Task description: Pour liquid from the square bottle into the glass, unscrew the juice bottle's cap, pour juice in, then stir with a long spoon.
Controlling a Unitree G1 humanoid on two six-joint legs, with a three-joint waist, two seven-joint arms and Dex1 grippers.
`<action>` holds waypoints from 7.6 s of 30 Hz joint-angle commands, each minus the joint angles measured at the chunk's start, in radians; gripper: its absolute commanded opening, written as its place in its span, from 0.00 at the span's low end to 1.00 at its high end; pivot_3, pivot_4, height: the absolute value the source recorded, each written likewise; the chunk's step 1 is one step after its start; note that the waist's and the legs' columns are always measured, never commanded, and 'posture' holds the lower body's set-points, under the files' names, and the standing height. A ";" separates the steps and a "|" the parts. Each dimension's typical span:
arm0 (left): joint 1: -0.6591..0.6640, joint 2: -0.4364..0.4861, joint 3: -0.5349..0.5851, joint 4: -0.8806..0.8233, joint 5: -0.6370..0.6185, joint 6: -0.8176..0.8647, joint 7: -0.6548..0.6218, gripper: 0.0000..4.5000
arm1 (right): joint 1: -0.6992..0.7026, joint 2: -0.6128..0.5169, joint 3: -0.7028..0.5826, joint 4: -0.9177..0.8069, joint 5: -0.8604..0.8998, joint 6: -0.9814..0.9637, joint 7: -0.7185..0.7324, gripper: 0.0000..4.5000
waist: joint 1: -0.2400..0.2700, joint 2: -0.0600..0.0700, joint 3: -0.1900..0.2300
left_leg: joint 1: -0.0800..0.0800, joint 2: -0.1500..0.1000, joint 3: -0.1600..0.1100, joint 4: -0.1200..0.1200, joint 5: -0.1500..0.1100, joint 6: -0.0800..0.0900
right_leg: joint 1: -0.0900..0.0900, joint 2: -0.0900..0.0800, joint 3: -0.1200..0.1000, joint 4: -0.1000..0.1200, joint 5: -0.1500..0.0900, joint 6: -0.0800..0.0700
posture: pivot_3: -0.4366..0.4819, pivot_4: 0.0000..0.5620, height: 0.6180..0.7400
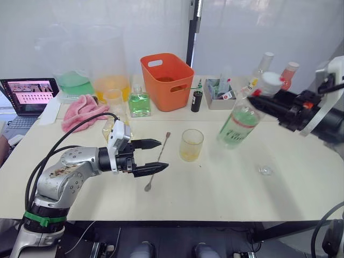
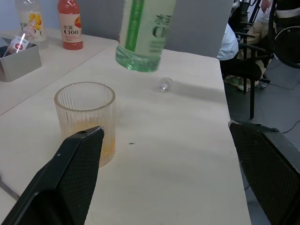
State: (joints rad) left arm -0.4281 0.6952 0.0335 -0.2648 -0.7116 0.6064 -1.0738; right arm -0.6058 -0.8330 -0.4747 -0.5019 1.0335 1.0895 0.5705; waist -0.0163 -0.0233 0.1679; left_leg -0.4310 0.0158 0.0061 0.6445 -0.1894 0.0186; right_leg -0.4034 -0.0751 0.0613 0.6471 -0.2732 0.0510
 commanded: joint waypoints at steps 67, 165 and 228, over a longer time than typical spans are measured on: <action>-0.030 0.043 -0.005 -0.043 -0.010 -0.007 -0.109 1.00 | -0.134 0.126 0.644 0.447 -0.496 -0.650 0.777 1.00 | 0.003 -0.005 -0.001 | 0.007 0.000 -0.001 0.001 0.000 0.000 | 0.006 0.000 -0.001 0.000 0.000 0.000 | 0.48 0.27 0.99; 0.071 0.096 0.085 -0.109 0.000 -0.125 -0.074 1.00 | -0.185 0.192 0.620 0.478 -0.463 -0.607 0.887 0.28 | 0.003 -0.006 0.000 | 0.004 0.000 -0.002 0.000 0.000 0.000 | 0.001 -0.001 -0.001 0.003 0.000 0.000 | 0.48 0.27 0.99; -0.174 -0.086 -0.115 0.035 0.023 -0.035 -0.117 1.00 | 0.232 -0.022 0.201 -0.140 -0.051 -0.185 0.285 1.00 | 0.010 -0.007 0.000 | 0.007 0.000 -0.003 0.001 0.000 0.000 | 0.009 0.000 -0.002 -0.001 0.000 0.001 | 0.48 0.27 0.99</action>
State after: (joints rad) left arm -0.5782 0.6165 -0.0765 -0.2273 -0.6903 0.5794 -1.1905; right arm -0.3683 -0.8390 -0.2213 -0.5963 0.9227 0.8870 0.8843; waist -0.0063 -0.0302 0.1677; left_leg -0.4237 0.0153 0.0034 0.6458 -0.1893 0.0183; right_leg -0.3943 -0.0753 0.0595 0.6457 -0.2732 0.0518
